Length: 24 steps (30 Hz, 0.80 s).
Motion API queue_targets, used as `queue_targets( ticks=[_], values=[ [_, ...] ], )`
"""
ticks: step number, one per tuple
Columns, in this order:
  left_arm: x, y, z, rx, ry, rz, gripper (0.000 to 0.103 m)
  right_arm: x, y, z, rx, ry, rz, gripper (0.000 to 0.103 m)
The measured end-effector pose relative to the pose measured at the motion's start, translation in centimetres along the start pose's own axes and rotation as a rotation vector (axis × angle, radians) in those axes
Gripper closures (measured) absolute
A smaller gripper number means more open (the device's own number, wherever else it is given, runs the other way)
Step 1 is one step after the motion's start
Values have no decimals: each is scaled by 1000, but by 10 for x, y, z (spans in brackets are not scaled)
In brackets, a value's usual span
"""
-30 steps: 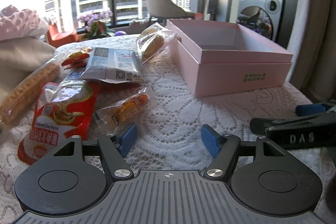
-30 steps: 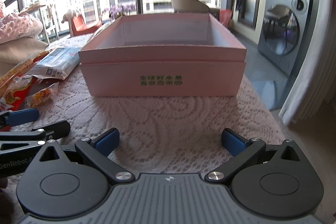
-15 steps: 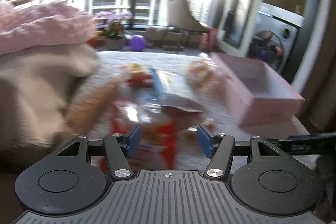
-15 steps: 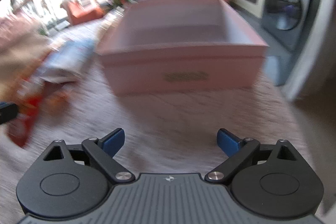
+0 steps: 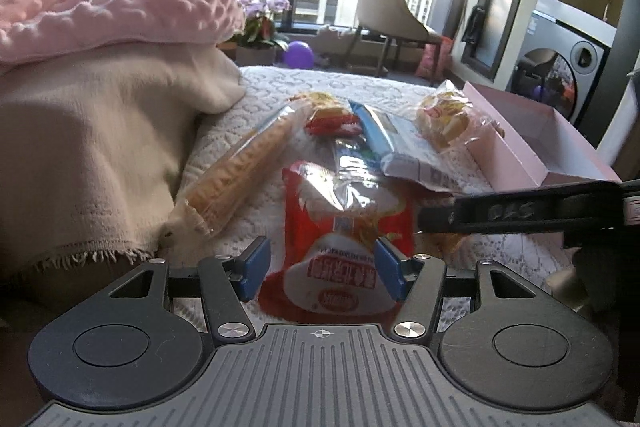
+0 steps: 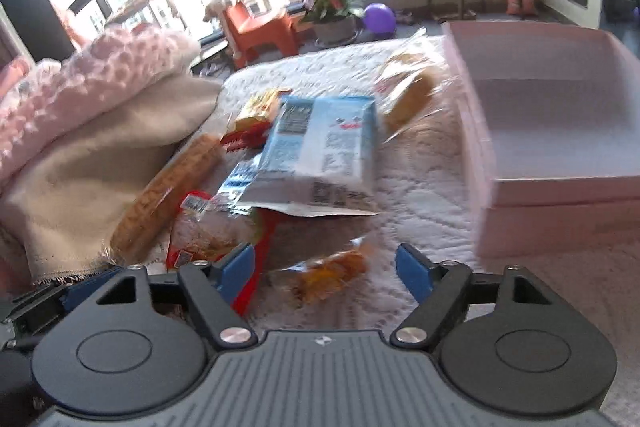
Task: Organize snacks
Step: 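Move both open tools toward the pile of snack packets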
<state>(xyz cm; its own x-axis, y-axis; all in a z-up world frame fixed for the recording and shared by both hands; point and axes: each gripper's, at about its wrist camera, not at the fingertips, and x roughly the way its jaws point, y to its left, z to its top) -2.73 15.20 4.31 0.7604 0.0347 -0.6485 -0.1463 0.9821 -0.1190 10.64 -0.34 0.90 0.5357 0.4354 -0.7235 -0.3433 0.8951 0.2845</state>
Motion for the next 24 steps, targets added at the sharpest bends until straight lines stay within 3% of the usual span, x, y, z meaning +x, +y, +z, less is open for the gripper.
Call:
queue_targets(
  ticks=[2, 4, 6, 8, 9, 11, 17, 24],
  values=[
    [-1, 0, -1, -4, 1, -8, 40, 8, 2, -2, -22, 47, -17, 55],
    [-1, -1, -2, -6, 4, -18, 40, 3, -2, -5, -27, 31, -16, 61],
    [-1, -2, -3, -5, 5, -22, 40, -5, -10, -6, -19, 26, -18, 73],
    [0, -4, -3, -5, 7, -27, 40, -15, -19, -8, -16, 16, -28, 77],
    [0, -6, -4, -3, 8, -29, 40, -21, -25, -11, -9, 5, -43, 87],
    [1, -9, -3, 0, 10, -31, 40, -32, -38, -15, -7, -4, -62, 93],
    [4, -19, -2, 5, 11, -51, 41, -51, -79, -31, 44, -6, -139, 94],
    [1, -24, -6, 19, 16, -60, 42, -55, -84, -42, 47, 2, -125, 93]
  ],
)
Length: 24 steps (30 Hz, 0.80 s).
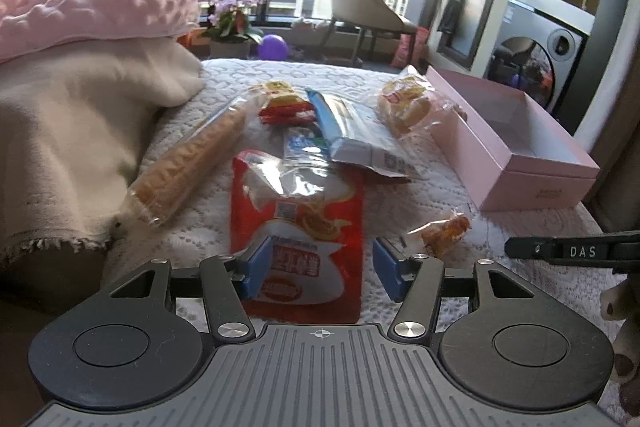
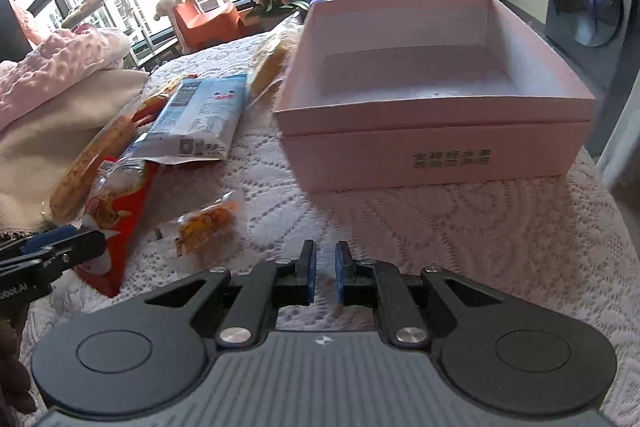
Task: Organize snacks
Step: 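Move both open tools toward the pile of snack packets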
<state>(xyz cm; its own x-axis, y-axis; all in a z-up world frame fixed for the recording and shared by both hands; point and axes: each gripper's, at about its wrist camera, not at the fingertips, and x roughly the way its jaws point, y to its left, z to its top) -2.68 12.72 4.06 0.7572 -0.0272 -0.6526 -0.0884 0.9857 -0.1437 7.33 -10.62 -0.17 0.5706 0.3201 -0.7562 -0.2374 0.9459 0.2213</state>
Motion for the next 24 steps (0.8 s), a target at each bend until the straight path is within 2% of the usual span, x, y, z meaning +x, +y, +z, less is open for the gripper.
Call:
queue_targets(
  ticks=[4, 6, 10, 12, 14, 20, 22, 24],
  values=[
    [-4, 11, -1, -40, -7, 8, 42, 1, 18, 0, -17, 8, 32, 89],
    [-7, 17, -2, -51, -15, 7, 42, 5, 28, 0, -31, 11, 30, 78],
    [-12, 26, 2, -49, -43, 18, 42, 7, 38, -1, -60, -1, 5, 70],
    [-12, 32, 8, -46, -57, 38, 42, 7, 41, -1, -73, -8, 4, 59],
    [-10, 37, 12, -38, -57, 54, 42, 6, 39, -2, -75, -20, -9, 52],
    [-8, 50, 22, -40, -67, 34, 42, 8, 32, -3, -84, -42, -34, 51],
    [-8, 53, 27, -17, -84, 11, 44, 6, 31, -3, -87, -53, -43, 49],
    [-7, 55, 33, 8, -90, 18, 46, 4, 30, -4, -91, -63, -45, 47]
  ],
)
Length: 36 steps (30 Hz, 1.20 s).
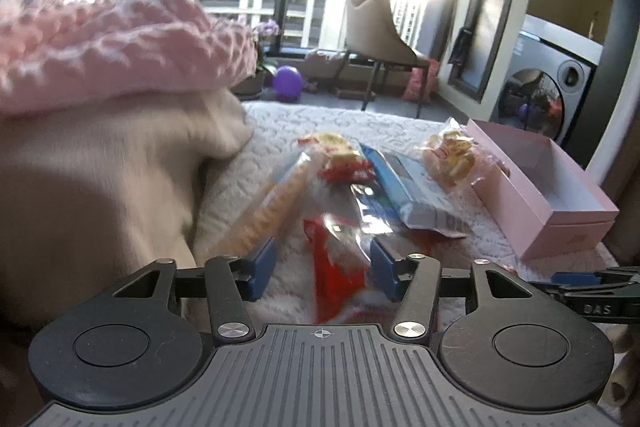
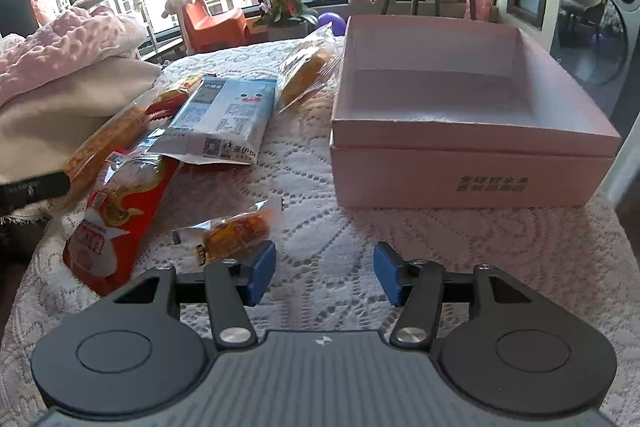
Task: Organize snacks
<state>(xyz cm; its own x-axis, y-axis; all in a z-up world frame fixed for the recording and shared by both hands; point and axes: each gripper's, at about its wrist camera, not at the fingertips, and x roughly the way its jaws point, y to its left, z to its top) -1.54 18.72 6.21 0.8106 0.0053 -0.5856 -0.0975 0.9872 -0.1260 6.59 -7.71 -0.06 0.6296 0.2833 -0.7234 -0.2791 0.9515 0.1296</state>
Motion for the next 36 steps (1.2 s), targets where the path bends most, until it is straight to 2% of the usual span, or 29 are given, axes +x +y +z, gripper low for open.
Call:
queue_targets(
  ticks=[5, 10, 12, 15, 20, 23, 26, 30, 32, 36],
  values=[
    [19, 0, 24, 77, 7, 67, 47, 3, -9, -1, 7, 1, 19, 42],
    [65, -1, 34, 132, 114, 99, 49, 2, -13, -5, 4, -13, 40, 42],
    [76, -3, 33, 153, 119, 129, 49, 1, -14, -6, -1, -15, 41, 40],
    [95, 2, 33, 134, 167, 152, 49, -1, -18, -7, 4, -17, 44, 39],
    [95, 10, 28, 95, 190, 126, 62, -2, -19, -7, 1, -16, 47, 38],
    [80, 9, 23, 42, 189, 58, 69, -2, -18, -7, 0, -14, 46, 36],
    [70, 1, 13, 13, 196, 30, 69, -5, -15, -5, -3, -21, 58, 34],
    [69, -2, 7, 4, 191, 32, 68, -11, -9, -1, -10, -34, 88, 24],
    [70, 1, 7, -11, 192, 25, 68, -13, -6, 2, -2, -36, 121, 23],
    [72, 5, 7, -40, 187, 16, 68, -8, 14, 9, -42, -33, 115, 23]
  ],
)
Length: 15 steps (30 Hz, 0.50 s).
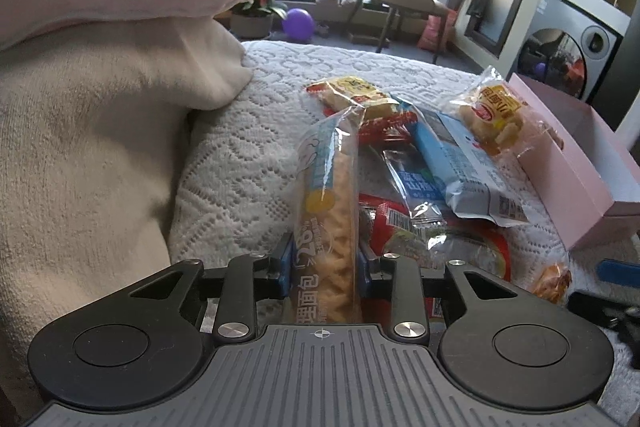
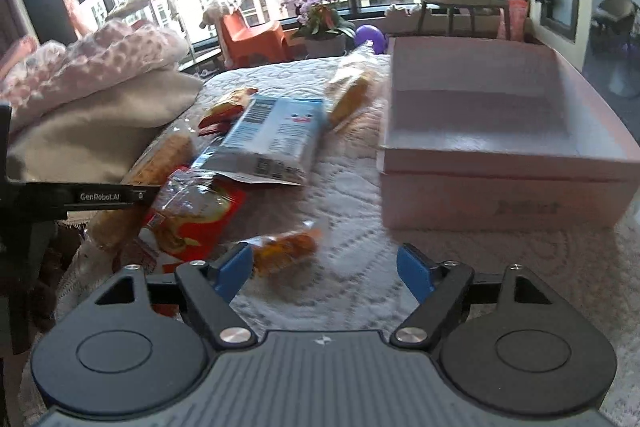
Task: Organize snacks
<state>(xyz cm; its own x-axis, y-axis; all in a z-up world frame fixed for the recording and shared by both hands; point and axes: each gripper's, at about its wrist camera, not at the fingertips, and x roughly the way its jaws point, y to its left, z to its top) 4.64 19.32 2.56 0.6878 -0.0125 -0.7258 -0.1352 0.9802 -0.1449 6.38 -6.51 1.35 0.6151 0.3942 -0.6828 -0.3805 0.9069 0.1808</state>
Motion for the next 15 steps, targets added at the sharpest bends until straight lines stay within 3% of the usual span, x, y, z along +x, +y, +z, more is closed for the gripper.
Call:
queue_targets(
  ticks=[8, 11, 13, 14, 15],
  values=[
    [-1, 4, -2, -14, -12, -18, 67, 37, 36, 5, -93, 66, 4, 26],
    [0, 3, -2, 1, -16, -24, 67, 40, 44, 3, -163, 60, -39, 40],
    [0, 3, -1, 8, -14, -22, 67, 36, 47, 3, -186, 48, -40, 50],
    [-1, 2, -1, 4, -13, -20, 68, 33, 47, 4, -187, 48, -35, 60],
    [-1, 3, -1, -9, -14, -20, 68, 30, 45, 6, -184, 46, -31, 62]
  ],
)
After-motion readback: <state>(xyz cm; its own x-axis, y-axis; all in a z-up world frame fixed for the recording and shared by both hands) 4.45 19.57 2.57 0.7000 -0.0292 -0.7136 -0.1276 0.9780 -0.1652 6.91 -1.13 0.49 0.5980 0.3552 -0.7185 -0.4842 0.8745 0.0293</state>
